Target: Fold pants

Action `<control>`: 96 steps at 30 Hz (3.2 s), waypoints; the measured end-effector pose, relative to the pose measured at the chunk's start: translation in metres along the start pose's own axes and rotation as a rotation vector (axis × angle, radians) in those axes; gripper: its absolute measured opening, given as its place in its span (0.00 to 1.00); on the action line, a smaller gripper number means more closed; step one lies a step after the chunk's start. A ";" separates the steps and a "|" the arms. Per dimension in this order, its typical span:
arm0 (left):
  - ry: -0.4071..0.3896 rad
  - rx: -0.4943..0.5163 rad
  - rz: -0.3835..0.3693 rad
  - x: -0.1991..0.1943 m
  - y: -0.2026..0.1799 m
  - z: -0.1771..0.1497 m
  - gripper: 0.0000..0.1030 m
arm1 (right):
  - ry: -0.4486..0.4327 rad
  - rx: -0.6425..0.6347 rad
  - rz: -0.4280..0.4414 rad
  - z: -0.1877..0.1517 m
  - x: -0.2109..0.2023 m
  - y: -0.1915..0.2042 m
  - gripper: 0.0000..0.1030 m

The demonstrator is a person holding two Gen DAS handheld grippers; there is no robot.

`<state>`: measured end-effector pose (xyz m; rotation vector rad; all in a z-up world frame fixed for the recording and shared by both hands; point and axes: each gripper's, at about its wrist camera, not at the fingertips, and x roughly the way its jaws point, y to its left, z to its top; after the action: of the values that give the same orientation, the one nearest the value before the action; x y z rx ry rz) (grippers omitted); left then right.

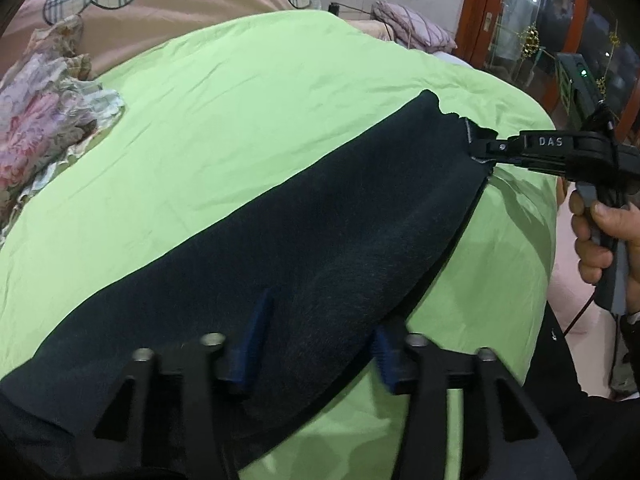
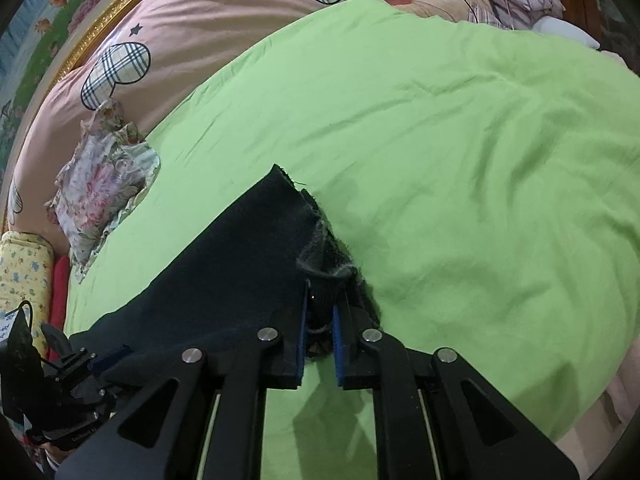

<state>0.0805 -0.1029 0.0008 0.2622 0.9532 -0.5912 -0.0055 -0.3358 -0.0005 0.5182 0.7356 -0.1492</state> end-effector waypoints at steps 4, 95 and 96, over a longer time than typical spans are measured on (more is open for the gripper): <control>-0.023 -0.045 0.014 -0.010 0.006 -0.011 0.67 | -0.037 0.000 -0.048 0.001 -0.015 0.001 0.35; -0.389 -1.163 0.185 -0.176 0.263 -0.256 0.09 | 0.263 -0.898 0.470 -0.122 0.051 0.258 0.14; -0.397 -1.165 0.175 -0.178 0.264 -0.256 0.08 | 0.259 -0.897 0.470 -0.121 0.049 0.259 0.13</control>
<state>-0.0198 0.2926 -0.0084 -0.7819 0.7416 0.1356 0.0377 -0.0495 -0.0059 -0.1665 0.8265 0.6768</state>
